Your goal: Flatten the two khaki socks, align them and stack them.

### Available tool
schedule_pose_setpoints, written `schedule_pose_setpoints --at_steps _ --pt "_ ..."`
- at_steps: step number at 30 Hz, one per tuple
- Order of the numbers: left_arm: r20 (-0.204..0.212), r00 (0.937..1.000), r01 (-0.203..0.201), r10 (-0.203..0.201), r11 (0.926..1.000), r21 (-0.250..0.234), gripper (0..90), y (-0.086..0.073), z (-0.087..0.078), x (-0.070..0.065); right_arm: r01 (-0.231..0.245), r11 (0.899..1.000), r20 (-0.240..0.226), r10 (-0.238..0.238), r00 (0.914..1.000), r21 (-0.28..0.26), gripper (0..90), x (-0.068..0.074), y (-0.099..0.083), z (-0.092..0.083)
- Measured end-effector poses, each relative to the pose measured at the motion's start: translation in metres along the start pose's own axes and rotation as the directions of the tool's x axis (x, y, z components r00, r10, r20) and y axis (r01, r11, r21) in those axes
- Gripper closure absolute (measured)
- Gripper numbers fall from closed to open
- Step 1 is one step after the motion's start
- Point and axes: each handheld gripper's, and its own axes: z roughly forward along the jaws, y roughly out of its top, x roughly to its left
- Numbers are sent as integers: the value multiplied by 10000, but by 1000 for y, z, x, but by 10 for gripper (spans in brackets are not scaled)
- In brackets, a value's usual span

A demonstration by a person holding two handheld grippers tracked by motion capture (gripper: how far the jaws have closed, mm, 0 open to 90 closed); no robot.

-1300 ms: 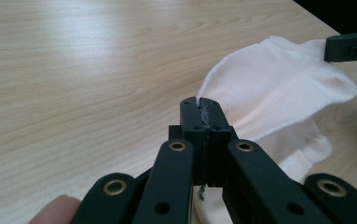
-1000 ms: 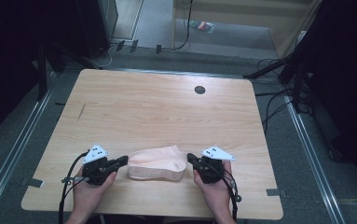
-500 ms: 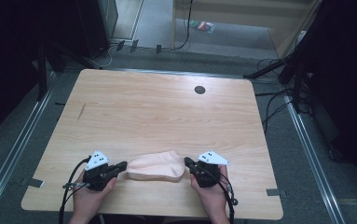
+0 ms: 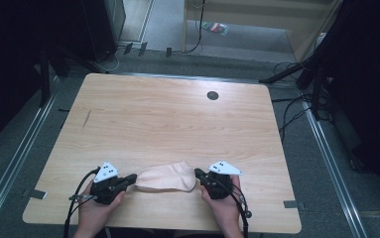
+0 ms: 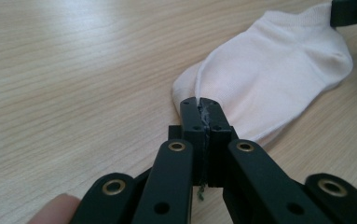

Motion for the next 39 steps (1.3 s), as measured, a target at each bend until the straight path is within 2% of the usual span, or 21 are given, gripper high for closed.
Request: schedule_pose_setpoints --at_steps 9,14,21,26,31,33,36,38,39 --pt "-29 10000 -55 56 9995 322 900 -2 5 1 -26 9994 -1 26 10000 350 900 1 -4 5" --pt "-223 9988 -428 440 9978 499 896 -3 7 -2 -3 9990 24 2 10000 456 900 1 -5 6" --pt "-347 9978 -549 567 9973 488 891 -3 9 -3 -114 9987 91 109 9999 493 900 0 -6 8" --pt "-739 9933 -859 892 9952 468 894 -2 12 -3 -111 9981 155 102 9998 601 900 -2 -7 11" --pt "-811 9933 -794 824 9960 400 889 -1 13 -1 -31 9980 163 21 9999 628 900 0 -8 12" --pt "-949 9923 -769 795 9966 308 827 -2 13 1 -26 9981 152 17 9999 621 900 0 -8 12" --pt "-868 9940 -653 666 9977 169 759 -2 13 3 -9 9983 100 4 9999 590 900 -1 -8 12" --pt "-802 9950 -604 602 9982 -1 711 -3 12 5 -34 9991 -68 37 10000 426 842 -3 -8 12" --pt "-748 9955 -593 586 9982 -67 711 -3 11 6 -34 9991 -68 37 10000 426 842 -3 -8 12"
